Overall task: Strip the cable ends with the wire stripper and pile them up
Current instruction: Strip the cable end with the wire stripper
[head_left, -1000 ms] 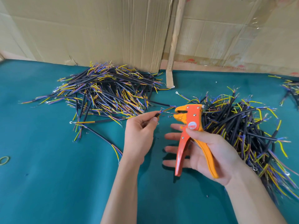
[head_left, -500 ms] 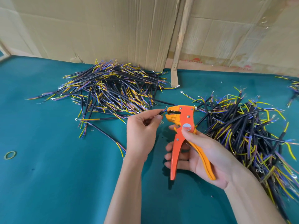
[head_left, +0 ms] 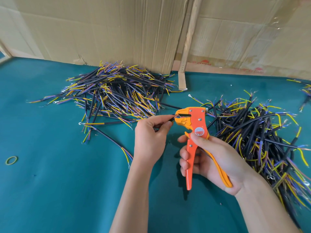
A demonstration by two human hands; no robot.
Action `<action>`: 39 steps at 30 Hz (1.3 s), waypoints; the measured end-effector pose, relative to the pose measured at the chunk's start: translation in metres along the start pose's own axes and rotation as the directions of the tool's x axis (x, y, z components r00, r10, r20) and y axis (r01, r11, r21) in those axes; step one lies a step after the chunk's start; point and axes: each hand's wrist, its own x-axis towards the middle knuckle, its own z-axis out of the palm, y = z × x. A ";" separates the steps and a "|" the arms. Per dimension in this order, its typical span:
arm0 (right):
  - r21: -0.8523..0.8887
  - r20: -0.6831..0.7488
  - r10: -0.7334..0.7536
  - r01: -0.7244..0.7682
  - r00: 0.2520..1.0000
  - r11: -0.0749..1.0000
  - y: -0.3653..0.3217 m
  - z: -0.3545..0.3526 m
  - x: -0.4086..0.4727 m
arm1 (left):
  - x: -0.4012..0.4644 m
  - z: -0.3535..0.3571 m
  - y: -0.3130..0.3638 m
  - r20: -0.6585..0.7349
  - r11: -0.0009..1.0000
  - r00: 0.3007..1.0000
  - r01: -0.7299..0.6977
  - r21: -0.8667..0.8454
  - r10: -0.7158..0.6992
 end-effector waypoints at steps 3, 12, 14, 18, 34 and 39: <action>-0.006 -0.028 -0.002 0.002 1.000 1.000 -0.001 0.004 -0.001 | 0.000 0.000 0.000 -0.002 1.000 1.000 -0.002 0.004 0.002; 0.007 -0.029 0.001 -0.001 1.000 1.000 0.000 0.002 0.001 | 0.000 0.002 0.001 -0.003 1.000 1.000 -0.019 -0.005 0.019; 0.017 -0.028 0.002 -0.002 1.000 1.000 0.001 0.002 0.001 | 0.000 0.002 0.001 -0.005 1.000 1.000 -0.028 -0.004 0.028; 0.023 -0.022 0.004 -0.004 1.000 1.000 -0.001 0.003 -0.002 | 0.000 0.002 0.001 -0.001 0.999 0.999 -0.034 -0.011 0.034; -0.004 -0.167 -0.031 0.031 0.985 1.000 -0.001 0.015 -0.001 | 0.001 0.002 0.001 0.006 1.000 1.000 -0.017 -0.024 0.017; -0.020 -0.093 -0.068 0.066 0.993 0.998 -0.003 0.008 -0.003 | 0.001 0.003 0.000 -0.078 1.000 0.997 -0.006 -0.005 0.006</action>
